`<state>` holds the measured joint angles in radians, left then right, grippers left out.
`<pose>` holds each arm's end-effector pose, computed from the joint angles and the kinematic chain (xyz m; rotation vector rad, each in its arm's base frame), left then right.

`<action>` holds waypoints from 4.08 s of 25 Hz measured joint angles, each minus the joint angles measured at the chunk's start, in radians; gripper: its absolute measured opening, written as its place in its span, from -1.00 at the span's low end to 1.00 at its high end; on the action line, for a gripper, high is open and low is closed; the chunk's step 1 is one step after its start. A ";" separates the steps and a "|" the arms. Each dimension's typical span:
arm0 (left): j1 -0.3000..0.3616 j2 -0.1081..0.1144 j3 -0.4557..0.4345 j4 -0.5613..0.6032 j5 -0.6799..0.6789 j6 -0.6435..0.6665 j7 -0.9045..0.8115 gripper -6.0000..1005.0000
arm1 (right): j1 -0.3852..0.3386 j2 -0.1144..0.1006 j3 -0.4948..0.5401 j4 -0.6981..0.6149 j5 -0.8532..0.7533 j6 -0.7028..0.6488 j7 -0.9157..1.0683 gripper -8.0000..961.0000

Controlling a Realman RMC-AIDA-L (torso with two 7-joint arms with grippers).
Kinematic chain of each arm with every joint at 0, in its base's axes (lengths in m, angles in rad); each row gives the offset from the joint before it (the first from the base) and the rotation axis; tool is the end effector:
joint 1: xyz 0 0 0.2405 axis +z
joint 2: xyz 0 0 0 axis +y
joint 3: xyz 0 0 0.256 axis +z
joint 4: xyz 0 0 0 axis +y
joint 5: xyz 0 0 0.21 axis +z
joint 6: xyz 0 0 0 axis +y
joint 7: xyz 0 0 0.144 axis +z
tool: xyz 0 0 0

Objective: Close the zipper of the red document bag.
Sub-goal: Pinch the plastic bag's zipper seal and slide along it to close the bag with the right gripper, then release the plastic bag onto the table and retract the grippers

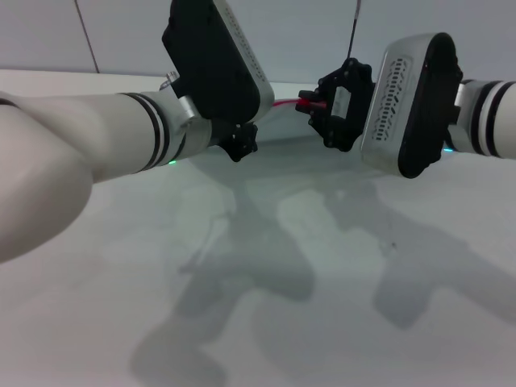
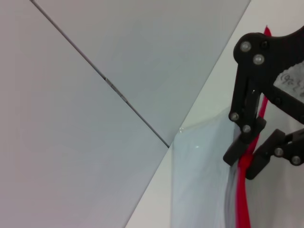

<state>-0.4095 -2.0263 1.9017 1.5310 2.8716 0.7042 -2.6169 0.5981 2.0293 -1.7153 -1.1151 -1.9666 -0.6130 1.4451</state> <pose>-0.1287 0.3728 -0.0305 -2.2821 -0.0250 0.1561 0.1255 0.4078 -0.0534 -2.4546 -0.4711 0.0145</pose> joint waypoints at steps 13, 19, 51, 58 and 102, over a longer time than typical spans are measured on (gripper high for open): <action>0.000 0.000 -0.001 -0.001 0.000 0.000 0.000 -0.73 | 0.000 0.000 -0.023 -0.014 0.005 0.001 0.000 -0.76; 0.000 0.000 0.002 0.005 0.000 -0.001 0.000 -0.73 | 0.001 0.000 -0.023 -0.016 0.006 0.006 0.000 -0.77; 0.074 0.001 -0.033 0.052 0.000 -0.003 0.017 -0.69 | -0.057 -0.003 0.027 0.012 -0.028 0.118 0.012 -0.84; 0.118 0.002 -0.058 0.091 0.000 -0.003 0.026 -0.69 | -0.079 -0.005 0.117 0.037 -0.035 0.123 0.007 -0.83; 0.147 -0.001 -0.121 0.117 0.001 -0.018 0.049 -0.64 | -0.109 0.002 0.201 0.045 -0.104 0.194 0.023 -0.74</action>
<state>-0.2624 -2.0271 1.7809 1.6481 2.8727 0.6865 -2.5679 0.4889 2.0316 -1.5145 -1.0702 -2.0706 -0.4193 1.4681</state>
